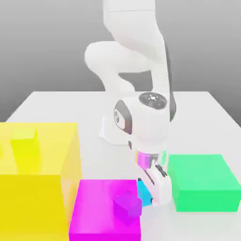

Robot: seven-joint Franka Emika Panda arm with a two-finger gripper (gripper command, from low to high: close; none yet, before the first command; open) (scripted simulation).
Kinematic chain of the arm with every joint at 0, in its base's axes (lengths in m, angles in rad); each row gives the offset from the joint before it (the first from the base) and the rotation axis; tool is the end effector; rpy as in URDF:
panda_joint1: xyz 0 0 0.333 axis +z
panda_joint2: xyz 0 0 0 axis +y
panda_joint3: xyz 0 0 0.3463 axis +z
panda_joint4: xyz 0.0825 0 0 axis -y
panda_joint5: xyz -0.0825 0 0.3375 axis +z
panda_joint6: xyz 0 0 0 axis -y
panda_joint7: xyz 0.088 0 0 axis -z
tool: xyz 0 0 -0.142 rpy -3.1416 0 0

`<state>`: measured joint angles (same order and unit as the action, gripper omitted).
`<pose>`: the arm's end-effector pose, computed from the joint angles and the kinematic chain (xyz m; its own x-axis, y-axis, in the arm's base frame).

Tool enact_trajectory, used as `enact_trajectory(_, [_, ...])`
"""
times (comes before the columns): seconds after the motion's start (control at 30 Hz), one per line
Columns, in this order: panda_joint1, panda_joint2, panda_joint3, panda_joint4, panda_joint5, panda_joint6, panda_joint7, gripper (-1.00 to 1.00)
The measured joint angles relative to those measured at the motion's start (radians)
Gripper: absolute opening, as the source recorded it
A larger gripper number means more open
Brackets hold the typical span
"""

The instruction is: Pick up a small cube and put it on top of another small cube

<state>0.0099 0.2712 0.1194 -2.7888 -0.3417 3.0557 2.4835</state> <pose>0.3587 0.0757 0.1737 -0.4325 -0.9016 -0.0040 -0.9016 0.4325 -0.0004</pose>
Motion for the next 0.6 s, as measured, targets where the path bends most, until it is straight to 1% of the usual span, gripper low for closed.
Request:
enact_trajectory(0.07, [0.0,0.0,0.0,0.0,0.0,0.002,0.0,-1.0])
enact_trajectory(0.1, [0.018,0.013,-0.02,0.003,-0.009,0.012,0.007,-1.0])
enact_trajectory(0.17, [-0.009,-0.014,0.014,-0.003,0.018,-0.009,-0.013,-1.0])
enact_trajectory(0.27, [-0.08,-0.097,0.11,-0.021,0.122,-0.073,-0.091,-1.0])
enact_trajectory(0.4, [-0.09,-0.22,0.164,-0.048,0.286,-0.165,-0.211,-1.0])
enact_trajectory(0.43, [-0.08,-0.238,0.17,-0.045,0.298,-0.191,-0.227,-1.0])
enact_trajectory(0.47, [-0.065,-0.245,0.177,-0.032,0.289,-0.219,-0.232,-1.0])
enact_trajectory(0.53, [-0.049,-0.256,0.17,0.018,0.262,-0.295,-0.233,-1.0])
enact_trajectory(0.6, [-0.042,-0.274,0.142,0.074,0.252,-0.375,-0.234,-1.0])
